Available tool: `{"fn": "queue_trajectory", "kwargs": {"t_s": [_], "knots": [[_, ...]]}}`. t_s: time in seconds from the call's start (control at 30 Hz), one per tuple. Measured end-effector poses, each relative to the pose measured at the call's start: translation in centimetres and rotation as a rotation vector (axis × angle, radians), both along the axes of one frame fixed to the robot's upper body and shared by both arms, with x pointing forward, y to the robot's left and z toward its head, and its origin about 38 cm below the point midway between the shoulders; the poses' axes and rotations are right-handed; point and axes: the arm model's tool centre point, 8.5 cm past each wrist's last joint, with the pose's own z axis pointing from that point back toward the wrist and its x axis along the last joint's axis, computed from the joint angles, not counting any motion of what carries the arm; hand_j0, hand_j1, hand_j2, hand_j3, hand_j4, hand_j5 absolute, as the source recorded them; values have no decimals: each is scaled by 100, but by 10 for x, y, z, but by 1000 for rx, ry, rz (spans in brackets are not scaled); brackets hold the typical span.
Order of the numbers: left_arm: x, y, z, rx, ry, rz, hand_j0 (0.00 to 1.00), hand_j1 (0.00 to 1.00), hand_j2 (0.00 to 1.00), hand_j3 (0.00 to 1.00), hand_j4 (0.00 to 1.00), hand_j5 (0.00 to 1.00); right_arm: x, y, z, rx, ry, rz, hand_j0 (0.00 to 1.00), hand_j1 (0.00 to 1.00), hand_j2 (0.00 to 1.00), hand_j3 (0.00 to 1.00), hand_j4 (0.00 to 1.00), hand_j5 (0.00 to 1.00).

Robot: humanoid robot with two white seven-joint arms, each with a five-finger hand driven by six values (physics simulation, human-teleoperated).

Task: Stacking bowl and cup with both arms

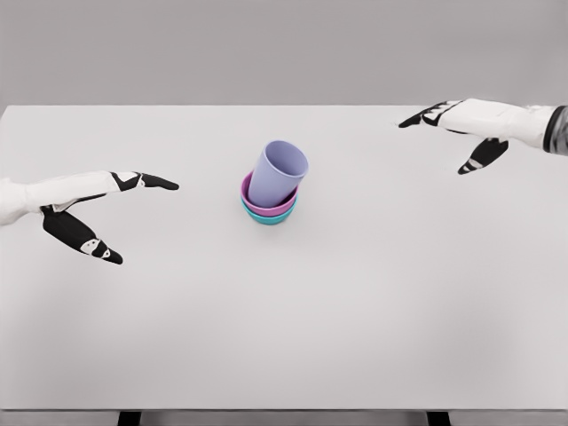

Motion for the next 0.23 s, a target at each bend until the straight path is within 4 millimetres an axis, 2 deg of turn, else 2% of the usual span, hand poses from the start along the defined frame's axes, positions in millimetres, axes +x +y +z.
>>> {"fn": "queue_trajectory", "kwargs": {"t_s": [0.23], "knots": [[-1, 0, -2, -1, 6, 0, 100, 100, 100, 100, 100, 100, 0, -11, 1, -6, 2, -25, 100, 100, 100, 100, 100, 100]]}}
